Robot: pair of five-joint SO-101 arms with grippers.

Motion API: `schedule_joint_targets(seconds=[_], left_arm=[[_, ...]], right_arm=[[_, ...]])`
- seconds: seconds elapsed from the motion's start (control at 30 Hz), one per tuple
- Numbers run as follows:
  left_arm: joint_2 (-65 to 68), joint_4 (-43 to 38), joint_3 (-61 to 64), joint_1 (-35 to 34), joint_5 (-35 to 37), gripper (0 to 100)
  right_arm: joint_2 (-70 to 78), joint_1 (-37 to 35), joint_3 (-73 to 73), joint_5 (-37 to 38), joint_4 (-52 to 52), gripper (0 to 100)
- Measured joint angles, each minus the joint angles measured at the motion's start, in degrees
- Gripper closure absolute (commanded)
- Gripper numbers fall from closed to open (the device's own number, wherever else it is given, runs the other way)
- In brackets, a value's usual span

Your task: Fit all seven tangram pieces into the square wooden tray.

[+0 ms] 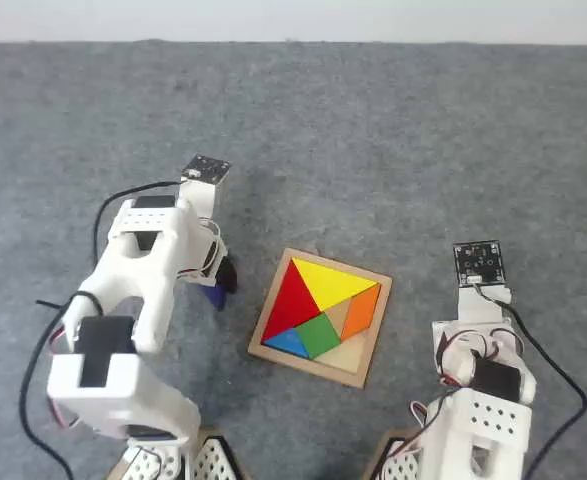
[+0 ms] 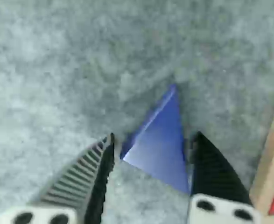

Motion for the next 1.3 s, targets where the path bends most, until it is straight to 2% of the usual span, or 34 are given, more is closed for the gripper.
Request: schedule_joint_targets(seconds=[0.23, 0.73, 1.1, 1.3], left_arm=[[1.41, 0.62, -0.79, 0.53, 0.09, 84], [2.55, 5.98, -4.57, 1.76, 0.35, 85], [-21.80, 22.33, -4.66, 18.73, -0.53, 85], [-25.05, 24.09, -3.34, 26.02, -6.15, 85]], right_arm=[[0.00, 0.00, 0.00, 0.00, 0.00, 90.1], [0.00, 0.00, 0.00, 0.00, 0.00, 90.1], [0.00, 1.05, 0.00, 0.00, 0.00, 90.1], [0.00, 6.42, 0.00, 0.00, 0.00, 90.1]])
